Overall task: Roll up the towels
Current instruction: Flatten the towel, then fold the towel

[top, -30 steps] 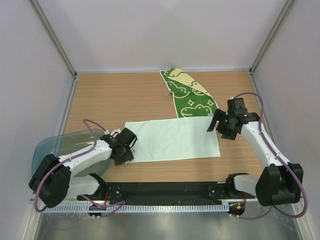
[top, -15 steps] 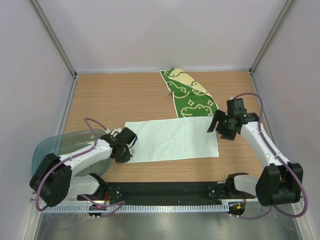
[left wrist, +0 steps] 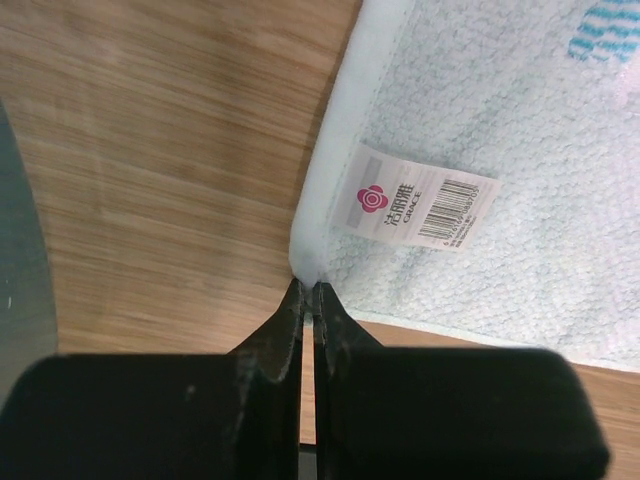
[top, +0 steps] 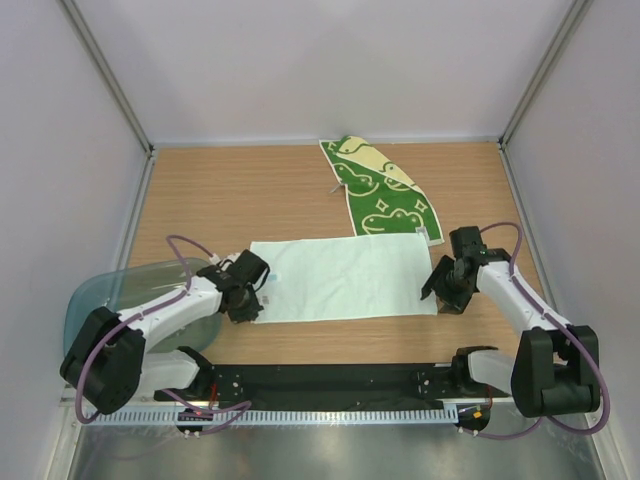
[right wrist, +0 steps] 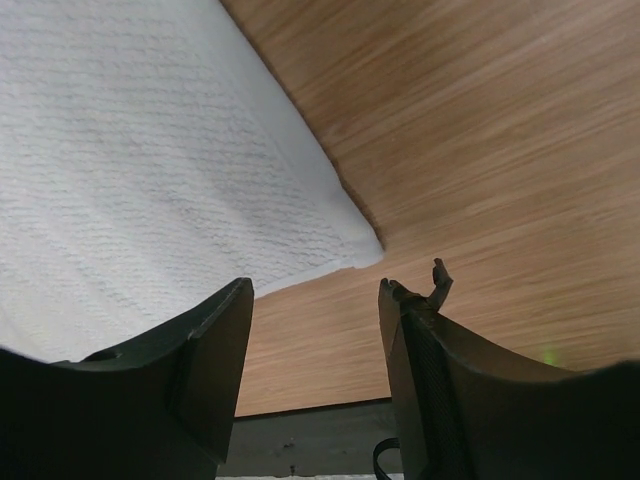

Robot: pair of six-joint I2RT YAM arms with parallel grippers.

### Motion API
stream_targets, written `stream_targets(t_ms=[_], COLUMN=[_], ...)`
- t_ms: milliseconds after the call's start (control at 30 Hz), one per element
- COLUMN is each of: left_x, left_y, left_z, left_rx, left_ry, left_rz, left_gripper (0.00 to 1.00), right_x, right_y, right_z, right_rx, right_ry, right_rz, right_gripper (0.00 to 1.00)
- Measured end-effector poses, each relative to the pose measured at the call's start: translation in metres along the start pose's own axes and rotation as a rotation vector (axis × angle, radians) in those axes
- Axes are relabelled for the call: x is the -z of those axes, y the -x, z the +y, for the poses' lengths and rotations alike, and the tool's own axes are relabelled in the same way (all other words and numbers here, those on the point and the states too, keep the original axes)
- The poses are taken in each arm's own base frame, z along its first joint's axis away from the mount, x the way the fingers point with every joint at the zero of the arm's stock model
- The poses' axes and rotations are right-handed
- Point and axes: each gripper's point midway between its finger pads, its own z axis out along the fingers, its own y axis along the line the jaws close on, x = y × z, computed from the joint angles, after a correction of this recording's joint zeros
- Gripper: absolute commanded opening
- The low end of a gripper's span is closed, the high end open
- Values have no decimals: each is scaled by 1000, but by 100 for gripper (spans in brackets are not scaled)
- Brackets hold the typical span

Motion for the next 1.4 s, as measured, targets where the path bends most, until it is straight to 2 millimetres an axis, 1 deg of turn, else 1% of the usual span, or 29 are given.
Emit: stream_targets(t_ms=[100, 233, 267, 333, 400, 567, 667, 700, 767, 800, 867, 967, 1067, 1100, 1133, 1300, 1400], left_x=[-1, -1, 0, 0, 0, 0, -1, -1, -1, -1, -1, -1, -1, -1, -1, 0, 2], left_y=[6, 13, 14, 15, 15, 16, 17, 17, 18, 18, 18, 18, 18, 18, 18, 16, 16], left_z=[0, 2, 2, 3, 4, 2, 2, 2, 2, 2, 2, 1, 1, 2, 1, 1, -1], left_rx=[19, 27, 25, 25, 26, 14, 17, 16, 16, 16, 18, 17, 16, 16, 15, 2, -1], left_ry=[-10, -24, -28, -36, -38, -50, -54, -54, -55, -55, -56, -57, -58, -58, -59, -64, -71], left_rz=[-3, -14, -16, -17, -17, -18, -18, -18, -19, -19, -20, -19, -18, -18, -16, -6, 1], left_gripper=[0, 0, 0, 0, 0, 0, 0, 0, 0, 0, 0, 0, 0, 0, 0, 0, 0], right_x=[-5, -8, -8, -11, -15, -21, -23, -23, -24, -25, -26, -27, -27, -27, -27, -25, -15], right_y=[-8, -8, -6, -5, -5, -12, -15, -16, -17, -17, -17, -18, -18, -18, -18, -16, -5], right_z=[-7, -11, -13, -15, -16, -21, -22, -22, -21, -21, -20, -19, -18, -17, -17, -17, -16], right_rx=[-36, -68, -72, -79, -86, -92, -92, -92, -91, -91, -90, -89, -88, -88, -87, -92, -117], right_ry=[-21, -42, -51, -65, -75, -83, -81, -80, -76, -73, -72, -68, -60, -58, -57, -53, -37], right_rz=[19, 9, 4, 0, 5, 25, 32, 33, 35, 35, 40, 48, 55, 55, 55, 52, 26], right_gripper=[58, 53, 53, 49, 49, 49, 46, 41, 37, 32, 30, 21, 10, 4, 1, 1, 1])
